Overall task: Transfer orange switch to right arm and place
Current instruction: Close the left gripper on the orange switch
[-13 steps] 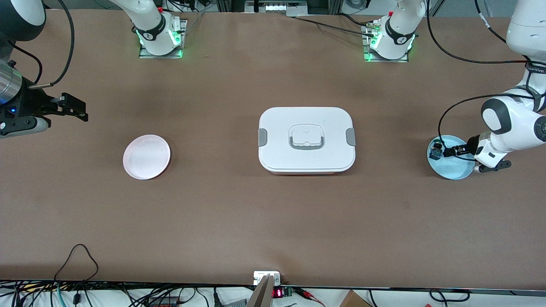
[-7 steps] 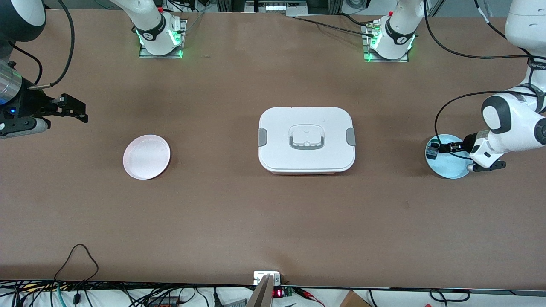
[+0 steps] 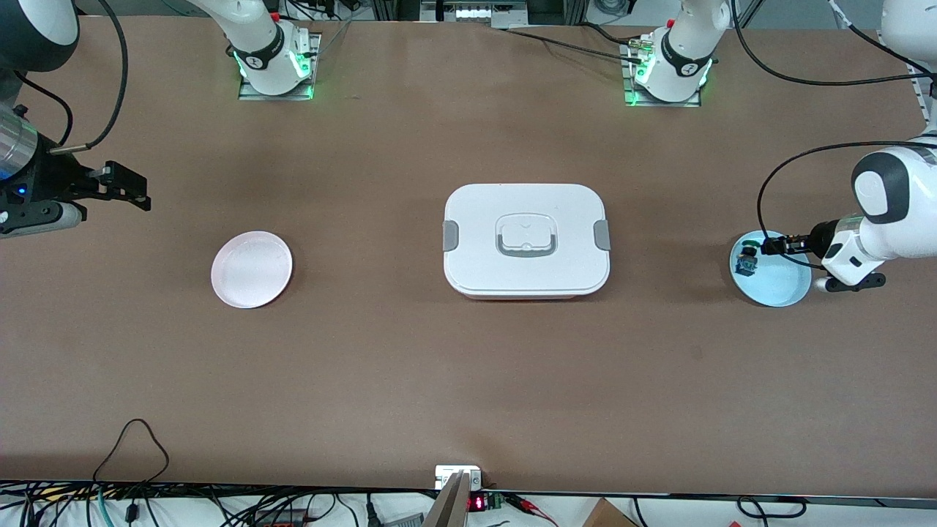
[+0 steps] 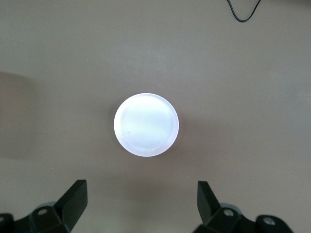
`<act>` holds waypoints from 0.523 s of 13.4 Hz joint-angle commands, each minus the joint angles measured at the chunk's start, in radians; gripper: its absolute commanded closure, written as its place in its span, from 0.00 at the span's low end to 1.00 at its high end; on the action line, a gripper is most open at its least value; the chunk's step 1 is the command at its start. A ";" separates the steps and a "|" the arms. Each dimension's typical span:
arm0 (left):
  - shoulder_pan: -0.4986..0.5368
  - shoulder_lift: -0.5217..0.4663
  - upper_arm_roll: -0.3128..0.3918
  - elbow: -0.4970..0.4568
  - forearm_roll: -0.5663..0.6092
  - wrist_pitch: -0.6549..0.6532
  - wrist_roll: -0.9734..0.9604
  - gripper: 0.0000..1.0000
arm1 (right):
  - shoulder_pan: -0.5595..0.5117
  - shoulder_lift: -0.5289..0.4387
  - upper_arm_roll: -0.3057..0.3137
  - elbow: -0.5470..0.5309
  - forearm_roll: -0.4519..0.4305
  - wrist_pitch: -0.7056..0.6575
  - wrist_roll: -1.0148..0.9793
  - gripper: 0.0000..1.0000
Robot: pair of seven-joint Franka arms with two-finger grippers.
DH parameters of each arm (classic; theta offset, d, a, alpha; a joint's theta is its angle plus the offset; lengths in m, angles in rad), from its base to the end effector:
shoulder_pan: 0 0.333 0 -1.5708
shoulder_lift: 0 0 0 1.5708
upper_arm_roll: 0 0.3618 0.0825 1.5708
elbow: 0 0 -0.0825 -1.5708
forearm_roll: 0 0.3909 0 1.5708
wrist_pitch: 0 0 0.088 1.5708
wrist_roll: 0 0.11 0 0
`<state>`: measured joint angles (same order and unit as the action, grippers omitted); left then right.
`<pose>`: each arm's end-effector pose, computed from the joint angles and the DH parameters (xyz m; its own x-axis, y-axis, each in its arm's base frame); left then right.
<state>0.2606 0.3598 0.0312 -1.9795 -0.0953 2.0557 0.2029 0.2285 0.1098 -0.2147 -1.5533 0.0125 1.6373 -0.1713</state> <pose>0.5734 0.1658 0.3002 0.9567 0.1243 -0.2633 0.1585 -0.9809 0.1129 0.6027 0.0171 0.6189 0.9826 0.1839 -0.0248 0.1841 -0.9829 0.0068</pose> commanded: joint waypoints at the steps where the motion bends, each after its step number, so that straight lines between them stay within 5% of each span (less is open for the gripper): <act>1: -0.024 -0.051 0.001 -0.002 -0.004 -0.055 0.000 1.00 | -0.003 0.010 0.000 0.019 0.004 -0.001 -0.001 0.00; 7: -0.070 -0.142 0.000 0.039 0.020 -0.181 -0.002 1.00 | -0.004 0.011 0.000 0.019 0.006 0.009 -0.001 0.00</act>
<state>0.2017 0.2497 0.0268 -1.9683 -0.0933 1.9377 0.2029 0.2284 0.1102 -0.2148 -1.5533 0.0125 1.6393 -0.1713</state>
